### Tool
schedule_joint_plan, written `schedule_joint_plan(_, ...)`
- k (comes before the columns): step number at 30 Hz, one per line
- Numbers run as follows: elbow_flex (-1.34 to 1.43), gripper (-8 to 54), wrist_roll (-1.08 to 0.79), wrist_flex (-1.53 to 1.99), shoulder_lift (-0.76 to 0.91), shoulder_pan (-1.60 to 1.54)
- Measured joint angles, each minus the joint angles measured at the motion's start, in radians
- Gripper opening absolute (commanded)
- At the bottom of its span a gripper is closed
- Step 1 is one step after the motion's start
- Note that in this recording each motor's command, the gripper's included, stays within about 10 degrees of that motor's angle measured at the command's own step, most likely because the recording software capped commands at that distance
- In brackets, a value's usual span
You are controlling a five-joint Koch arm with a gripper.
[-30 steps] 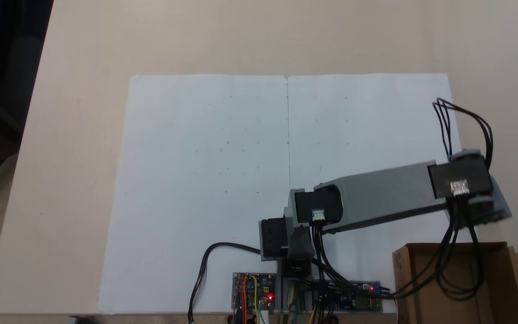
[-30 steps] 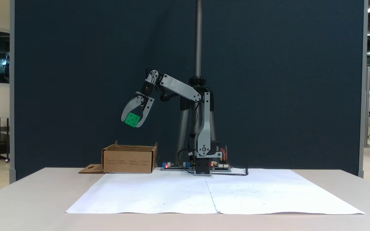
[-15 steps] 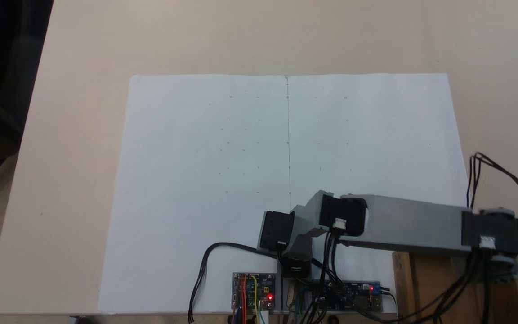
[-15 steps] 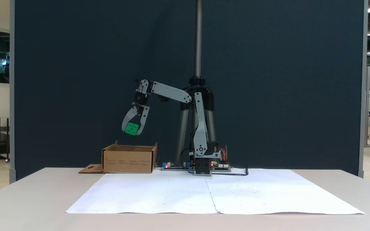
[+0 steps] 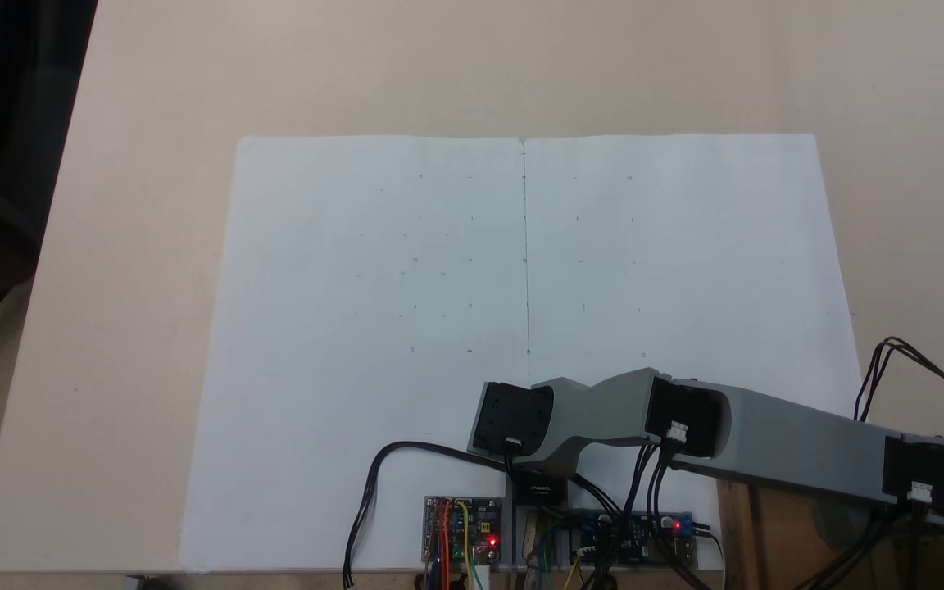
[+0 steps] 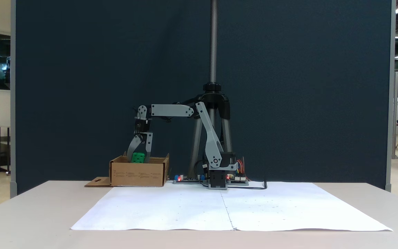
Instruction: Grasp a green dice and put it in the bin.
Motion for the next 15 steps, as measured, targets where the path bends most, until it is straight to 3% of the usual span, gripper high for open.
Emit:
schedule_joint_plan(3, 0.000, 12.3, -0.003, -0.002, 0.002, 0.000)
schedule_joint_plan(4, 0.003, 18.5, -0.002, -0.002, 0.000, 0.000)
schedule_joint_plan(5, 0.021, 29.1, -0.002, -0.006, 0.002, 0.000)
schedule_joint_plan(10, 0.147, 46.8, -0.002, -0.020, 0.002, 0.000)
schedule_joint_plan(15, 0.150, 44.6, -0.003, -0.035, 0.003, 0.000)
